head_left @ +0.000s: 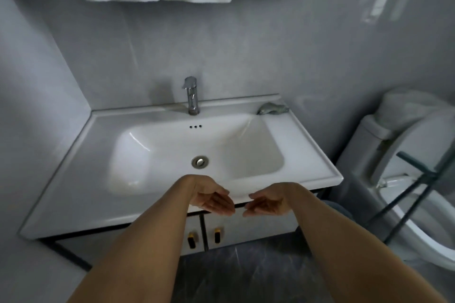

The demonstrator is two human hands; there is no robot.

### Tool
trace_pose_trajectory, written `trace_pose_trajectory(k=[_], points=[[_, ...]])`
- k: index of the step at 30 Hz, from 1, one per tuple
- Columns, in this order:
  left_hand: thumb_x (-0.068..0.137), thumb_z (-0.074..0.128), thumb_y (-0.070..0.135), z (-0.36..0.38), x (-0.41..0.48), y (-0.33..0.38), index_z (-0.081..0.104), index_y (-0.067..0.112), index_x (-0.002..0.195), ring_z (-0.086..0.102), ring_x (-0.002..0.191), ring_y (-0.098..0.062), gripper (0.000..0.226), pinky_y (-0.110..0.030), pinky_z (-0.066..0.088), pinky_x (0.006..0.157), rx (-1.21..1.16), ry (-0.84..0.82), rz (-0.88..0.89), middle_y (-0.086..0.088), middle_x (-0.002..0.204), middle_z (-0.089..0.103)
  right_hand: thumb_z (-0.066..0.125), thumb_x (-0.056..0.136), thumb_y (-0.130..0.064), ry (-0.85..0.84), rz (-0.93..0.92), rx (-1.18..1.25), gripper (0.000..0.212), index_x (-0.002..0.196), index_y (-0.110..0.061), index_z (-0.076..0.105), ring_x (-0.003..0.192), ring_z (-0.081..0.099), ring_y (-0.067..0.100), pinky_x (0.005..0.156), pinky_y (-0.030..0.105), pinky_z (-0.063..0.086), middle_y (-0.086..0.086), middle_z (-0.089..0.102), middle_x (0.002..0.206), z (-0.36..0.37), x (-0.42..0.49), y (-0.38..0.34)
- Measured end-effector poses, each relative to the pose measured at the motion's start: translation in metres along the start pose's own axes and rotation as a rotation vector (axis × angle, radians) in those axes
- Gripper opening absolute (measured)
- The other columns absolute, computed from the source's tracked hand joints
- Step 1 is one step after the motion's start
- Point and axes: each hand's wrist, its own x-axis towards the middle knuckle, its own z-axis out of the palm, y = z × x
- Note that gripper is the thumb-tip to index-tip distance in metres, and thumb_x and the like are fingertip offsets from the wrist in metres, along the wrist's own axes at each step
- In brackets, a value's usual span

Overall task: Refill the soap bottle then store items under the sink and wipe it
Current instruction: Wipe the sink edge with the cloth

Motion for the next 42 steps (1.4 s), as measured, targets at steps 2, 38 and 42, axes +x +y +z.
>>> trace_pose_trajectory(k=[2, 38, 42], points=[[0.102, 0.042, 0.019, 0.005, 0.002, 0.017, 0.063, -0.004, 0.101, 0.073, 0.074, -0.016, 0.031, -0.024, 0.059, 0.060, 0.013, -0.004, 0.011, -0.010, 0.086, 0.075, 0.050, 0.096, -0.017, -0.006, -0.030, 0.009, 0.029, 0.089, 0.009, 0.062, 0.062, 0.071, 0.019, 0.049, 0.018, 0.054, 0.019, 0.071, 0.078, -0.012, -0.013, -0.008], [0.092, 0.052, 0.014, -0.043, 0.194, 0.311, 0.070, 0.000, 0.107, 0.062, 0.108, -0.032, 0.027, -0.027, 0.047, 0.084, 0.228, 0.896, 0.403, -0.018, 0.113, 0.068, 0.058, 0.085, -0.016, 0.925, -0.642, -0.401, 0.013, 0.086, -0.010, 0.070, 0.092, 0.065, 0.029, 0.068, 0.028, 0.045, 0.014, 0.069, 0.087, -0.222, 0.059, -0.263], [0.092, 0.054, 0.013, -0.046, 0.218, 0.322, 0.071, 0.005, 0.107, 0.061, 0.111, -0.030, 0.024, -0.025, 0.046, 0.083, 0.264, 0.867, 0.423, -0.015, 0.116, 0.068, 0.059, 0.085, -0.013, 0.907, -0.658, -0.464, 0.017, 0.093, -0.007, 0.072, 0.092, 0.064, 0.028, 0.074, 0.031, 0.048, 0.015, 0.070, 0.093, -0.221, 0.077, -0.277]])
